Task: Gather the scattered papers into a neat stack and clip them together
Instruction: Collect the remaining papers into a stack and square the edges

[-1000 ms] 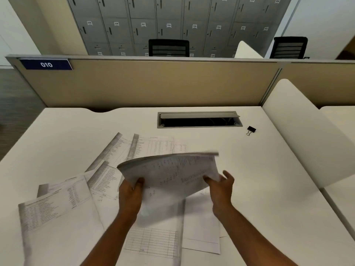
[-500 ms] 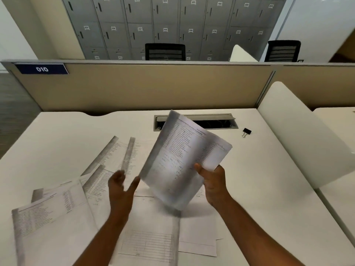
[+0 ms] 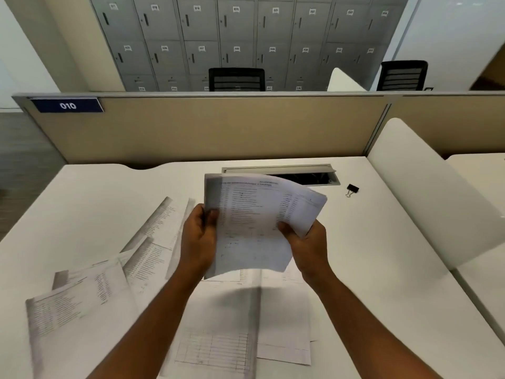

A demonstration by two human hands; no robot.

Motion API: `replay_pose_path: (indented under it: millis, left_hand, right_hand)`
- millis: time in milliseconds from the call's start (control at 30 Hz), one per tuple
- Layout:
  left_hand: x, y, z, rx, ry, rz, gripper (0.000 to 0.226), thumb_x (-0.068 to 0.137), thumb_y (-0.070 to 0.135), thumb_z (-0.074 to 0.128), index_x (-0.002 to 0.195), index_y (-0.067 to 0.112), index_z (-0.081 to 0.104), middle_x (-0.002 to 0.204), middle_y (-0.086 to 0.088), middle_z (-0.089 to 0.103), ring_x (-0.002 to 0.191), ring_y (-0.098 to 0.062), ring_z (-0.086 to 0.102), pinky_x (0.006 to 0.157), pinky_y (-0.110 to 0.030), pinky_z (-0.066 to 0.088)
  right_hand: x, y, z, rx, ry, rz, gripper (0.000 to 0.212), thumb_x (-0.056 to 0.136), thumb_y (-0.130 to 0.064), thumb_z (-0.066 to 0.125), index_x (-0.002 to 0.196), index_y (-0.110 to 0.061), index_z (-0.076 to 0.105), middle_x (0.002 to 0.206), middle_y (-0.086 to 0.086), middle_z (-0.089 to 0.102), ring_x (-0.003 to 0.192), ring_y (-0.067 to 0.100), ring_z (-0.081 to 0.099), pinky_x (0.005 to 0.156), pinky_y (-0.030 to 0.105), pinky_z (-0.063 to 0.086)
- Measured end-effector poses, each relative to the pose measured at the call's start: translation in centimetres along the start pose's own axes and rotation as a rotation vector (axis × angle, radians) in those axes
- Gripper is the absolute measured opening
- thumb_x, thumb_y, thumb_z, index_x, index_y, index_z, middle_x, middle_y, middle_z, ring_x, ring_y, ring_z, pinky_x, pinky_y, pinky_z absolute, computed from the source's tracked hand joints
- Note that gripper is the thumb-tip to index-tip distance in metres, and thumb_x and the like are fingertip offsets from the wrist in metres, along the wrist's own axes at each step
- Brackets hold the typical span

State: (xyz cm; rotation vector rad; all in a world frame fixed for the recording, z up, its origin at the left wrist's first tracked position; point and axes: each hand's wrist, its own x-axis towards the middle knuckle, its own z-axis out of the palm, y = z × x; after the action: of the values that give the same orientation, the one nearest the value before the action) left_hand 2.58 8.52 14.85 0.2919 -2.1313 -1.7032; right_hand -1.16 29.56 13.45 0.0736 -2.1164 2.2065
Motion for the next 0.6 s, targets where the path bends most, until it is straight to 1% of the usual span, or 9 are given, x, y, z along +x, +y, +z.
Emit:
replay_pose_path:
  millis: [67, 133, 200, 267, 367, 400, 500, 533, 600]
  left_hand:
    - [-0.9, -0.8, 0.0, 0.013, 0.024, 0.063, 0.027, 0.099, 0.036, 0.043, 0.108, 0.013, 0.053, 0.096, -0.002, 0.064, 0.084, -0.013, 0.067, 0.071, -0.037, 0.061]
    - [-1.6, -1.6, -0.1, 0.016, 0.046, 0.104, 0.024, 0.098, 0.031, 0.043, 0.113, 0.015, 0.050, 0.100, 0.000, 0.062, 0.093, -0.013, 0.064, 0.079, -0.035, 0.058]
    - [-2.4, -1.9, -0.1, 0.014, 0.033, 0.156, 0.021, 0.097, 0.022, 0.042, 0.116, 0.016, 0.050, 0.106, 0.015, 0.059, 0.100, -0.002, 0.058, 0.086, -0.018, 0.050]
    - [-2.9, -2.4, 0.2, 0.045, -0.009, 0.174, 0.019, 0.096, 0.013, 0.040, 0.110, 0.021, 0.051, 0.100, 0.026, 0.057, 0.098, 0.003, 0.056, 0.083, -0.009, 0.045]
    - [-3.2, -2.4, 0.6, 0.062, 0.003, 0.145, 0.019, 0.094, 0.015, 0.037, 0.106, 0.023, 0.049, 0.095, 0.022, 0.056, 0.093, 0.006, 0.055, 0.078, -0.007, 0.044]
    - [-3.3, -2.1, 0.6, 0.053, 0.020, 0.155, 0.019, 0.094, 0.015, 0.037, 0.106, 0.023, 0.049, 0.096, 0.019, 0.055, 0.092, 0.007, 0.055, 0.077, -0.008, 0.045]
    - [-3.4, -1.1, 0.3, 0.022, 0.049, 0.191, 0.022, 0.096, 0.015, 0.040, 0.104, 0.035, 0.044, 0.099, 0.013, 0.054, 0.092, 0.006, 0.055, 0.074, -0.010, 0.047]
    - [-3.4, -1.4, 0.2, 0.021, 0.045, 0.185, 0.021, 0.095, 0.017, 0.041, 0.104, 0.036, 0.044, 0.100, 0.013, 0.054, 0.092, 0.006, 0.055, 0.073, -0.010, 0.047]
    - [-3.7, -2.2, 0.0, 0.026, 0.021, 0.137, 0.018, 0.094, 0.022, 0.043, 0.107, 0.035, 0.044, 0.101, 0.012, 0.055, 0.093, 0.008, 0.056, 0.073, -0.007, 0.045]
  right_hand:
    - [-0.5, 0.1, 0.3, -0.019, 0.033, -0.030, 0.027, 0.087, -0.011, 0.078, 0.106, -0.025, 0.066, 0.102, 0.002, 0.074, 0.091, 0.015, 0.073, 0.073, 0.027, 0.062]
    - [-0.8, 0.4, 0.2, -0.052, 0.044, -0.056, 0.036, 0.083, -0.013, 0.082, 0.112, -0.024, 0.063, 0.106, 0.000, 0.071, 0.095, 0.013, 0.070, 0.076, 0.025, 0.061]
    - [-1.1, 1.2, 0.2, -0.092, 0.037, -0.067, 0.046, 0.082, -0.013, 0.083, 0.121, -0.021, 0.060, 0.114, -0.002, 0.067, 0.103, 0.013, 0.065, 0.082, 0.024, 0.059]
    - [-1.5, 2.1, 0.4, -0.118, 0.060, -0.011, 0.051, 0.082, -0.012, 0.083, 0.126, -0.019, 0.058, 0.119, -0.001, 0.066, 0.109, 0.015, 0.063, 0.089, 0.024, 0.057]
    - [-2.0, 2.7, 1.0, -0.107, 0.109, 0.053, 0.043, 0.087, -0.011, 0.079, 0.126, -0.015, 0.061, 0.117, 0.001, 0.070, 0.110, 0.020, 0.066, 0.095, 0.036, 0.059]
    - [-2.1, 2.6, 1.1, -0.096, 0.119, 0.042, 0.040, 0.087, -0.010, 0.078, 0.125, -0.014, 0.062, 0.115, 0.002, 0.071, 0.108, 0.019, 0.067, 0.092, 0.036, 0.060]
    - [-2.2, 2.4, 1.1, -0.058, 0.101, -0.002, 0.044, 0.087, -0.008, 0.078, 0.125, -0.013, 0.059, 0.116, 0.004, 0.068, 0.107, 0.016, 0.066, 0.083, 0.023, 0.060]
    - [-2.3, 2.7, 1.1, -0.069, 0.078, -0.008, 0.047, 0.086, -0.009, 0.079, 0.127, -0.014, 0.057, 0.117, 0.004, 0.067, 0.109, 0.017, 0.065, 0.084, 0.023, 0.060]
    - [-2.5, 3.4, 1.1, -0.132, 0.041, 0.007, 0.054, 0.087, -0.010, 0.079, 0.132, -0.018, 0.051, 0.122, 0.004, 0.064, 0.115, 0.022, 0.063, 0.091, 0.030, 0.059]
